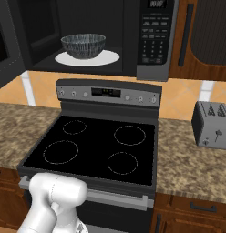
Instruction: Open the microwave, place the bowl with waffle inside the microwave, then close the microwave door and turn it on.
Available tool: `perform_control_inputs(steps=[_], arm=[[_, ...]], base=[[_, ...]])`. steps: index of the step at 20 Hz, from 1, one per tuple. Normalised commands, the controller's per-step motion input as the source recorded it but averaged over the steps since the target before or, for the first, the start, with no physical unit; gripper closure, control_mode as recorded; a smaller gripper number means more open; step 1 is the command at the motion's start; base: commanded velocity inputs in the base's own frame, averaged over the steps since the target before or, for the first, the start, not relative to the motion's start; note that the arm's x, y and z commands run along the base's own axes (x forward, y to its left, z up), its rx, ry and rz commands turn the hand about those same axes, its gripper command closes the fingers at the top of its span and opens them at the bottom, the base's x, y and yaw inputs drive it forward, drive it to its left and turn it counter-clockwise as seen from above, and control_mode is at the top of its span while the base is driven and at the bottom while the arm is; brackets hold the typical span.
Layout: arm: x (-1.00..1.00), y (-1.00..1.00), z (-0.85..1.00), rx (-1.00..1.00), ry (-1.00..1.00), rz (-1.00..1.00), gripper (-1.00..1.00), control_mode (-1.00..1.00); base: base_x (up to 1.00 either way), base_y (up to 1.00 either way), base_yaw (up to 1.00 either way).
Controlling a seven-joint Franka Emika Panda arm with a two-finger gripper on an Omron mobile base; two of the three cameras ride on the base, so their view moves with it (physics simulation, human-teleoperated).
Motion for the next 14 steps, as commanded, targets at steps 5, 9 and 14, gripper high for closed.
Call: perform_control_inputs(steps=[5,9,14], arm=[[-0.18,0.71,0.03,-0.38,-0.31,-0.02,1.0,-1.0],[0.0,0.95,0.06,-0.33,-0.17,-0.11,1.0,-1.0],[0.75,1.0,-0.25,-0.32,0.0,-0.23,1.0,-1.0]], base=[[0.0,0.0,0.0],[0.0,0.0,0.0],[0.0,0.0,0.0]])
